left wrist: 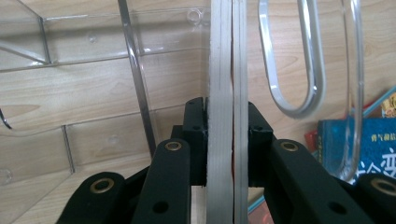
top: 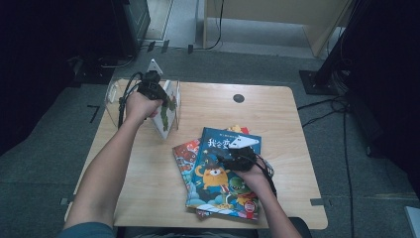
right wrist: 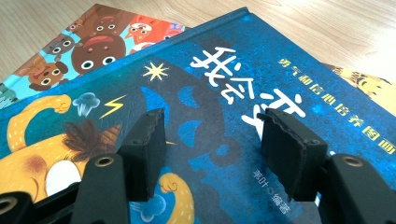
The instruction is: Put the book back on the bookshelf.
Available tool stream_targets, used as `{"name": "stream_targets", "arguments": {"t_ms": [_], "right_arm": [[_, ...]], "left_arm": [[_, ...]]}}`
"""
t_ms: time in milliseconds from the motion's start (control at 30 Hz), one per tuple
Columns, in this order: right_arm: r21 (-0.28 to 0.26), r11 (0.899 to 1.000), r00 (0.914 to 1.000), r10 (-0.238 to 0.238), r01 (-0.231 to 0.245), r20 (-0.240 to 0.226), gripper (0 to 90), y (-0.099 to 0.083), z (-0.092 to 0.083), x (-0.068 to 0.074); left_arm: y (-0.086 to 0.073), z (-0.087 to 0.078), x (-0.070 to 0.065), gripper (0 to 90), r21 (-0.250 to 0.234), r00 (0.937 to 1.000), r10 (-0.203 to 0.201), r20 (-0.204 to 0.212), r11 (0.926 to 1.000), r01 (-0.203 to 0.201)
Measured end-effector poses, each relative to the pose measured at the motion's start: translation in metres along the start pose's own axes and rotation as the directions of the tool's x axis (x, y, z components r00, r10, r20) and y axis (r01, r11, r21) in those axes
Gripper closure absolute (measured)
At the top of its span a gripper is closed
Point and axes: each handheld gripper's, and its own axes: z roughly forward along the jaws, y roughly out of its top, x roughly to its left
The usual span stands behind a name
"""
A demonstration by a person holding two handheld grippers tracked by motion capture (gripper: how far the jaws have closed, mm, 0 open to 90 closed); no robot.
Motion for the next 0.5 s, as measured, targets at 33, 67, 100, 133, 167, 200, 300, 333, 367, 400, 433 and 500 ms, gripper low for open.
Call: {"name": "stream_targets", "arguments": {"t_ms": [33, 67, 100, 133, 167, 200, 300, 333, 367, 400, 433, 500], "right_arm": [[0.000, 1.000, 1.0000, 0.000, 0.000, 0.000, 40.5, 0.0000, 0.0000, 0.0000], [0.000, 1.000, 1.0000, 0.000, 0.000, 0.000, 40.5, 0.0000, 0.0000, 0.0000], [0.000, 1.000, 1.0000, 0.000, 0.000, 0.000, 40.5, 0.0000, 0.0000, 0.0000], [0.000, 1.000, 1.0000, 0.000, 0.000, 0.000, 40.5, 0.0000, 0.0000, 0.0000], [0.000, 1.000, 1.0000, 0.000, 0.000, 0.000, 40.5, 0.0000, 0.0000, 0.0001], [0.000, 1.000, 1.0000, 0.000, 0.000, 0.000, 40.5, 0.0000, 0.0000, 0.0001], [0.000, 1.000, 1.0000, -0.001, 0.001, 0.002, 40.1, 0.0000, 0.0000, 0.0002], [0.000, 1.000, 1.0000, 0.000, 0.000, 0.003, 40.1, 0.0000, 0.0000, 0.0002], [0.000, 1.000, 1.0000, 0.000, 0.000, 0.003, 40.0, 0.0000, 0.0000, 0.0000], [0.000, 1.000, 1.0000, 0.001, -0.001, 0.002, 40.0, 0.0000, 0.0000, 0.0001], [0.000, 1.000, 1.0000, 0.001, -0.001, 0.002, 40.0, 0.0000, 0.0000, 0.0001], [0.000, 1.000, 1.0000, 0.000, 0.000, 0.003, 40.0, 0.0000, 0.0001, -0.0001]], "left_arm": [[0.0018, 0.0017, 0.0002, 76.5, -0.004, 1.0000, -0.006, -0.003, 1.0000, 0.006], [0.0018, 0.0017, 0.0002, 76.5, -0.004, 1.0000, -0.006, -0.003, 1.0000, 0.006], [0.0029, 0.0031, -0.0003, 76.5, -0.007, 1.0000, -0.009, -0.003, 0.9999, 0.009], [0.0037, 0.0039, -0.0007, 76.5, -0.010, 0.9999, -0.010, -0.004, 0.9999, 0.009], [0.0044, 0.0049, -0.0011, 76.5, -0.011, 1.0000, -0.009, -0.003, 0.9999, 0.009], [0.0049, 0.0057, -0.0019, 76.5, -0.011, 0.9999, -0.011, -0.004, 0.9999, 0.011], [0.0060, 0.0074, -0.0039, 76.5, -0.013, 0.9999, -0.014, -0.007, 0.9998, 0.013], [0.0067, 0.0075, -0.0041, 76.5, -0.013, 0.9999, -0.014, -0.006, 0.9998, 0.014], [0.0073, 0.0077, -0.0043, 76.5, -0.017, 0.9998, -0.019, -0.005, 0.9997, 0.019], [0.0088, 0.0084, -0.0044, 76.5, -0.015, 0.9999, -0.015, -0.008, 0.9998, 0.015], [0.0088, 0.0084, -0.0044, 76.6, -0.015, 0.9999, -0.015, -0.008, 0.9998, 0.015], [0.0100, 0.0098, -0.0043, 76.5, -0.009, 0.9998, -0.017, -0.011, 0.9998, 0.017]]}}
